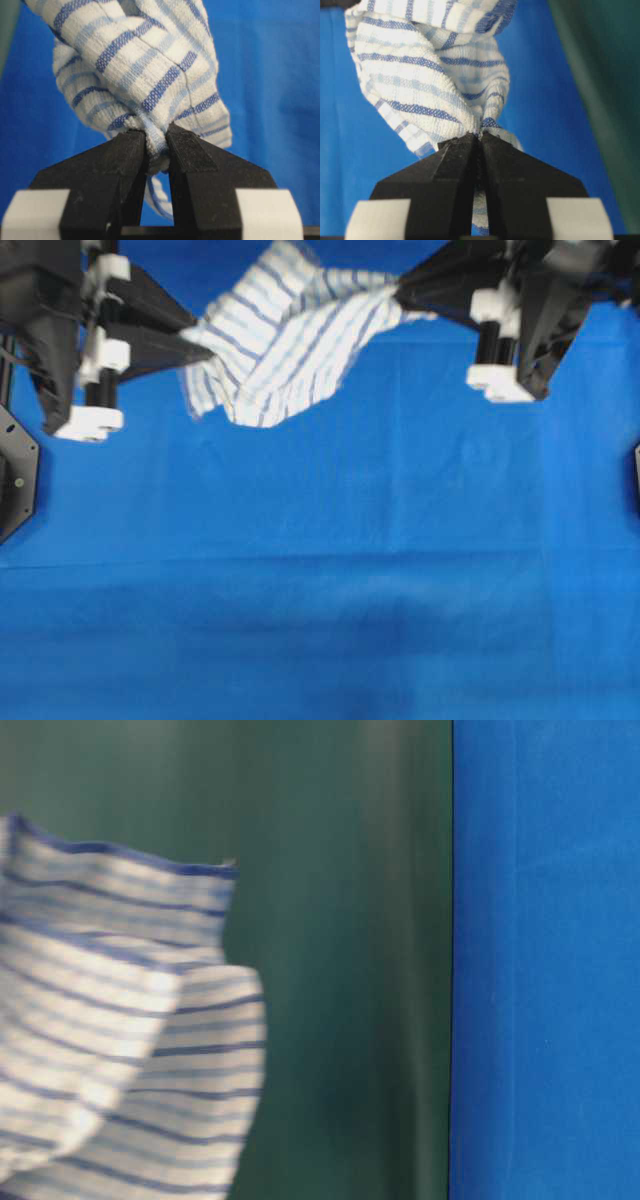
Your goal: Lift the towel with both arms.
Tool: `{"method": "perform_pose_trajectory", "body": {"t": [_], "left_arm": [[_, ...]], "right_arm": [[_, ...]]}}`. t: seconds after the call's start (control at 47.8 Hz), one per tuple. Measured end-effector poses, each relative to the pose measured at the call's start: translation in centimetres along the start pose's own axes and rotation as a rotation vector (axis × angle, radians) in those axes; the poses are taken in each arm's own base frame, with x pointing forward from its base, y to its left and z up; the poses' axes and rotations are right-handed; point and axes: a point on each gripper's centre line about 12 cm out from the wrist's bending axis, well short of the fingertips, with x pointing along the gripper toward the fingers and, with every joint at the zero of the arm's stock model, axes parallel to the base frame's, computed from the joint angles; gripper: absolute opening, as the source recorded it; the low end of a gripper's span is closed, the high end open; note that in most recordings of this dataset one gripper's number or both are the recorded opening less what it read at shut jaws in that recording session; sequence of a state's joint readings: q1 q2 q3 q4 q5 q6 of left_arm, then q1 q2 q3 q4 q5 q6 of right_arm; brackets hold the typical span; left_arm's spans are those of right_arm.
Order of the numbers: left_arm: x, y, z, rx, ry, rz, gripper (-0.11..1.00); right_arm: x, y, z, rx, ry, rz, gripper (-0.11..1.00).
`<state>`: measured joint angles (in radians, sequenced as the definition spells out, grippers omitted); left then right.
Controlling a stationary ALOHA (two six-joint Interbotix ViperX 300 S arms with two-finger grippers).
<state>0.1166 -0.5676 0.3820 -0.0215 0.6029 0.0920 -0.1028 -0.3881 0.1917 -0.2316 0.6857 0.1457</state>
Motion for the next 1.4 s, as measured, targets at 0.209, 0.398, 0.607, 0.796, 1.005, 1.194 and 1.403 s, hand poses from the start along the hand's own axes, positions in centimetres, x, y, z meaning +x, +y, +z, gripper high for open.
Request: {"method": "perform_pose_trajectory", "body": {"t": [0.209, 0.398, 0.607, 0.796, 1.005, 1.194, 1.403], "left_arm": [[-2.5, 0.4, 3.7, 0.056, -0.047, 0.01, 0.08], [-3.8, 0.6, 5.6, 0.057, -0.092, 0.018, 0.08], [-3.8, 0.5, 5.7, 0.062, -0.095, 0.017, 0.08], [-3.8, 0.5, 5.7, 0.08, -0.1, 0.018, 0.09], [-3.6, 0.6, 5.6, 0.063, -0.118, 0.021, 0.56], [-3.7, 0.4, 4.8, 0.06, -0.125, 0.017, 0.93], [-3.5, 0.2, 3.9, 0.06, -0.131, 0.012, 0.92]], "right_arm": [[-2.6, -0.6, 3.0, -0.011, -0.059, -0.013, 0.05], [-3.6, -0.7, 4.3, -0.012, -0.091, -0.014, 0.05], [-3.7, -0.5, 4.3, -0.019, -0.086, -0.009, 0.05], [-3.7, -0.5, 4.3, -0.027, -0.086, -0.009, 0.06], [-3.7, -0.5, 4.4, -0.029, -0.089, -0.008, 0.22], [-3.0, -0.4, 3.8, -0.032, -0.065, -0.008, 0.69], [-2.9, -0.4, 3.7, -0.028, -0.062, -0.01, 0.65]]}}
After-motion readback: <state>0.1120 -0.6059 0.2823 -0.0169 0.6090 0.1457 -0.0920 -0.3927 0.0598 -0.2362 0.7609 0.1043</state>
